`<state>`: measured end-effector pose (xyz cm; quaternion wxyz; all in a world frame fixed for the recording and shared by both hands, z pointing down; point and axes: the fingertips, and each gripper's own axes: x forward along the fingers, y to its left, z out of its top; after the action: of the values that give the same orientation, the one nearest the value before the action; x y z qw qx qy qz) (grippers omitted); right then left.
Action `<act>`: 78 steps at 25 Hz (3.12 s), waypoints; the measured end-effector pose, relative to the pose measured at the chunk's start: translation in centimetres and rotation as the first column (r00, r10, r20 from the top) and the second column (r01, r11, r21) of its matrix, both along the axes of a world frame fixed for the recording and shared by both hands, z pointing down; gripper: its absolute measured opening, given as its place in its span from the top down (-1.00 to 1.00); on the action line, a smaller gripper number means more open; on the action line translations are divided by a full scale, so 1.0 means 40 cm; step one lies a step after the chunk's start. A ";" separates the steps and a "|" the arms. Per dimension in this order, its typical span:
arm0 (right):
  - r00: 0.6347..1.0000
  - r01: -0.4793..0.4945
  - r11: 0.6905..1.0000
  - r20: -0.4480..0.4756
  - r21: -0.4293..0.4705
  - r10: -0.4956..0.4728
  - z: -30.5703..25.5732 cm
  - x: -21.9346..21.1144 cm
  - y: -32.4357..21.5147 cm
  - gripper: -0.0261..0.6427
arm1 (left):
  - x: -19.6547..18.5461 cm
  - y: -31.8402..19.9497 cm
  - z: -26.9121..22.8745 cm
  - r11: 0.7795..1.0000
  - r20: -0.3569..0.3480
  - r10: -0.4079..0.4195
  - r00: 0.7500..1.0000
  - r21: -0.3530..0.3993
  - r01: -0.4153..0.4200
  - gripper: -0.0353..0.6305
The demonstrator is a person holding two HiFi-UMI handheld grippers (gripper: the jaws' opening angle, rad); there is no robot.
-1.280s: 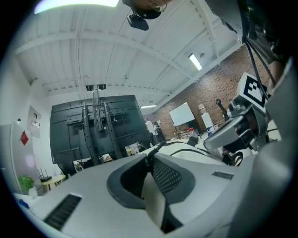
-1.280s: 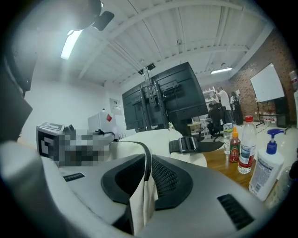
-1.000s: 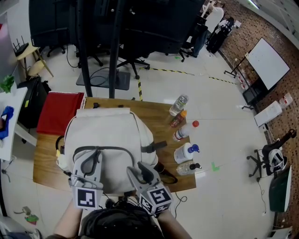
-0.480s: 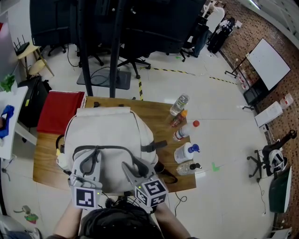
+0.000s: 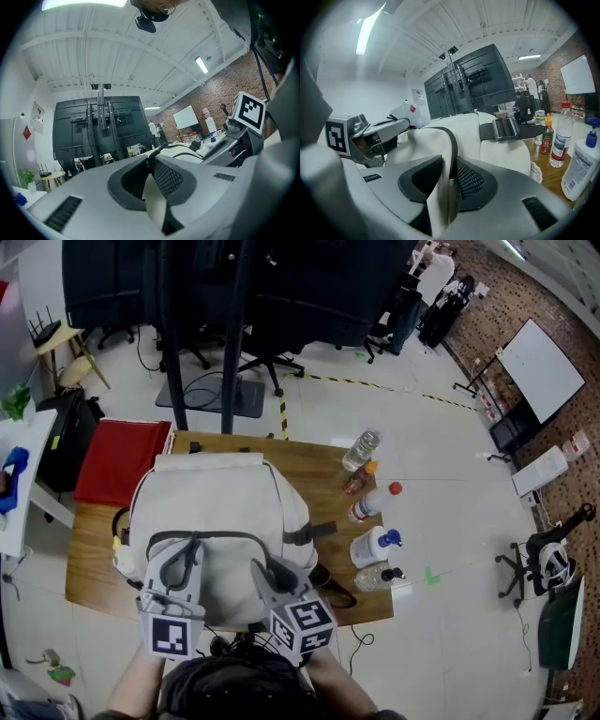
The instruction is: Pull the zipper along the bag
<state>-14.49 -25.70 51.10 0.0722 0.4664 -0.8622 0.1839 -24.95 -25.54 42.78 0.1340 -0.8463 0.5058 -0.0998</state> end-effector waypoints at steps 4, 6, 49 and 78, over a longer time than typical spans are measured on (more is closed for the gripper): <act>1.000 -0.012 1.000 0.022 0.024 0.012 -0.014 0.002 0.006 0.64 | -0.006 -0.001 0.005 1.000 -0.015 -0.010 1.000 -0.014 0.010 0.76; 1.000 -0.015 0.999 0.024 0.041 0.015 -0.026 -0.001 0.008 0.68 | -0.011 -0.003 0.005 1.000 -0.024 -0.020 1.000 -0.023 0.019 0.76; 0.999 -0.050 0.998 0.024 0.042 0.049 -0.017 -0.005 0.009 0.70 | -0.349 0.034 0.049 0.959 -0.294 -0.175 0.940 -0.269 0.095 0.76; 0.998 -0.066 0.996 0.010 0.064 0.066 -0.011 -0.013 0.023 0.70 | -0.383 0.156 0.105 0.940 -0.511 -0.237 0.826 -0.334 0.063 0.76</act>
<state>-14.99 -24.78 50.64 0.0477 0.4960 -0.8521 0.1600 -40.27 -19.31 46.99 -0.1549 -0.8070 0.5670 0.0581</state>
